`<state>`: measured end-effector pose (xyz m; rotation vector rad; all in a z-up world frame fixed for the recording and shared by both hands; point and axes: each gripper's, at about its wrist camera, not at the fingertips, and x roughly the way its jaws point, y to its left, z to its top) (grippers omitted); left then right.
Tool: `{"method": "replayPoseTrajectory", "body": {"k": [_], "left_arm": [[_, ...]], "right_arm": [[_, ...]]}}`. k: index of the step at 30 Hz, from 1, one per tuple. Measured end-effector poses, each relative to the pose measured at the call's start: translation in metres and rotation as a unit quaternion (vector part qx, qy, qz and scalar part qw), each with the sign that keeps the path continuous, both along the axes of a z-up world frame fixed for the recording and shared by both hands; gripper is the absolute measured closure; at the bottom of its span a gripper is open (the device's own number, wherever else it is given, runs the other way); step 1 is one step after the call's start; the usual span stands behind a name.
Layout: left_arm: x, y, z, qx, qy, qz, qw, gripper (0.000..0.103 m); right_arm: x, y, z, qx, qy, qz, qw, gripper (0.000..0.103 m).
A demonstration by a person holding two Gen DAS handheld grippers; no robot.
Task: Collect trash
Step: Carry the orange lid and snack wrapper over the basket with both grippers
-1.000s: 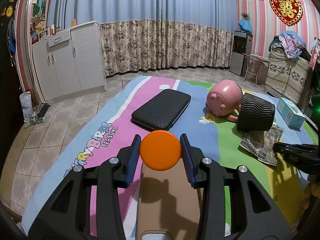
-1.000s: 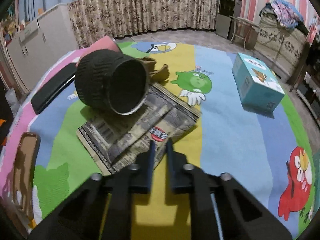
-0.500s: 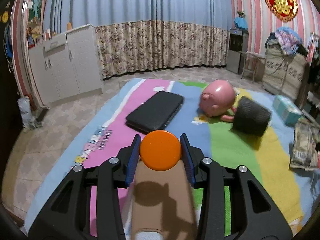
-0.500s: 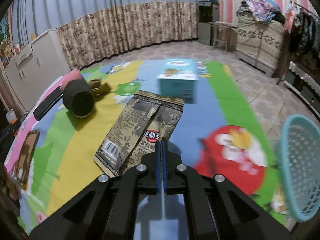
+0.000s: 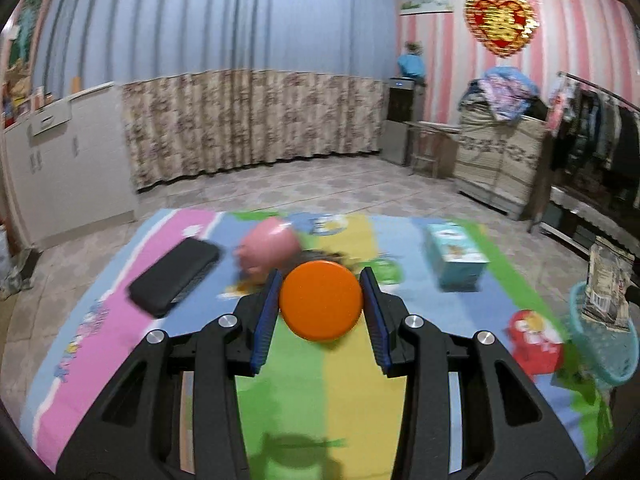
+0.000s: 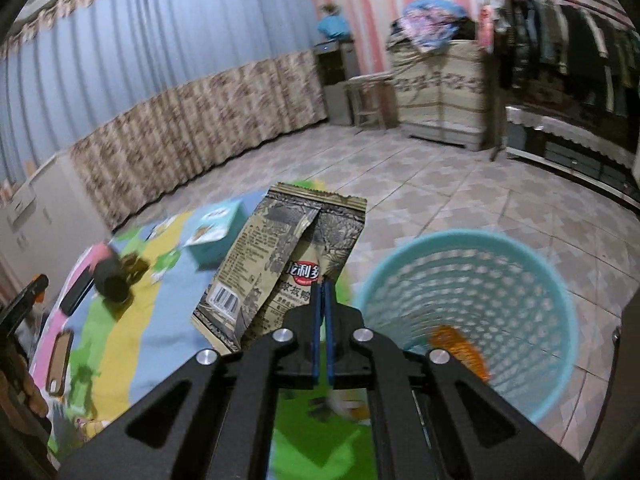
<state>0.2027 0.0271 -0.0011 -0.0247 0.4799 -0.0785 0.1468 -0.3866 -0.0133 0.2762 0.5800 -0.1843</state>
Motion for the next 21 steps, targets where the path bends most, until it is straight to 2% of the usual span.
{"method": "replayPoseTrajectory", "body": {"k": [10, 17, 21], "left_arm": [[0.001, -0.124, -0.001, -0.014, 0.012, -0.098, 0.995, 0.064], [-0.005, -0.208, -0.008, -0.011, 0.02, -0.162, 0.9866, 0.064], [-0.013, -0.252, -0.013, -0.007, 0.019, -0.195, 0.9805, 0.064]], "right_arm": [[-0.043, -0.095, -0.001, -0.001, -0.011, -0.083, 0.997, 0.101], [-0.054, -0.133, -0.003, -0.012, -0.005, -0.109, 0.994, 0.101], [-0.058, -0.151, -0.011, -0.001, -0.001, -0.121, 0.993, 0.101]]}}
